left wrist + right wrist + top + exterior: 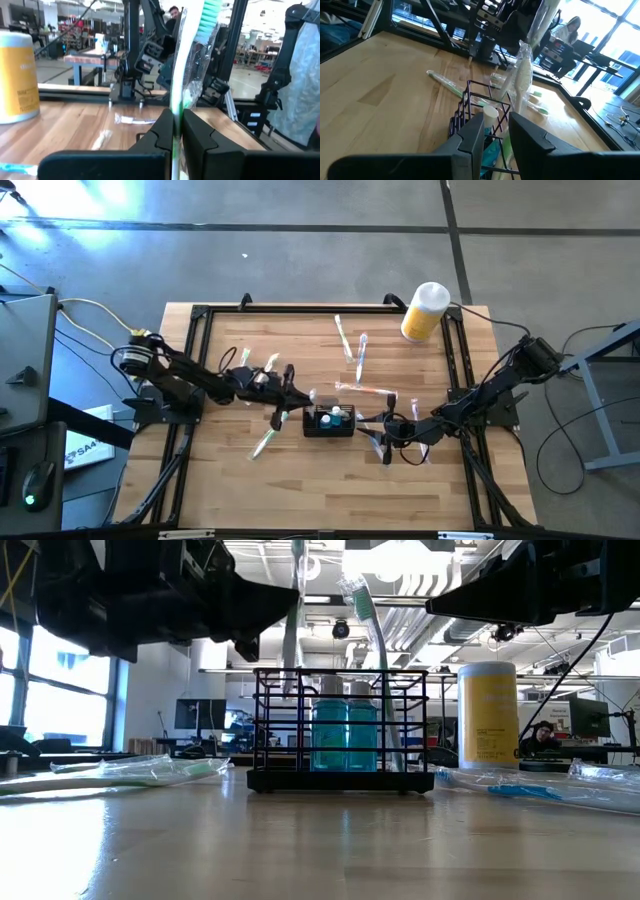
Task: Pick & Place toothbrushing station
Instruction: Put the green toothbrush into the wire organizer
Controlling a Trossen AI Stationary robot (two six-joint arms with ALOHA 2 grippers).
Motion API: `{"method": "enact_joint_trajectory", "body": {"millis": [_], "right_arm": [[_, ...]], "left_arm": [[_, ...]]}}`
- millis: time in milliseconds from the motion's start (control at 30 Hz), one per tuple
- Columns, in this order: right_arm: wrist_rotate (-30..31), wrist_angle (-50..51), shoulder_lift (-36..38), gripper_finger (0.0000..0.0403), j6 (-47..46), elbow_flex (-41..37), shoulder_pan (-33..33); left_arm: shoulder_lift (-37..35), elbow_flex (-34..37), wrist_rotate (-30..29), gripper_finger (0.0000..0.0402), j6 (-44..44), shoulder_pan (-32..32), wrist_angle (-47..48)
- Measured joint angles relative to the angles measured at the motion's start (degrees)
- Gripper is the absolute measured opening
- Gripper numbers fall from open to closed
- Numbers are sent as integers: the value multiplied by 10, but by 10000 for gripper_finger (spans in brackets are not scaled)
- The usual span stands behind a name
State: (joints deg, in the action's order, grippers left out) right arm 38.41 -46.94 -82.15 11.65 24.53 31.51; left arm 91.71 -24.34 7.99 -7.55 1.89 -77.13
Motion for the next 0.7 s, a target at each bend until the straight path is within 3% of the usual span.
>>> {"method": "enact_joint_trajectory", "body": {"millis": [233,700], "right_arm": [[0,0,0,82,0,0,0],[0,-8,0,82,1,0,0]], "left_arm": [[28,33,-2,10,-8,0,-84],[91,29,-11,10,-19,0,-125]]}}
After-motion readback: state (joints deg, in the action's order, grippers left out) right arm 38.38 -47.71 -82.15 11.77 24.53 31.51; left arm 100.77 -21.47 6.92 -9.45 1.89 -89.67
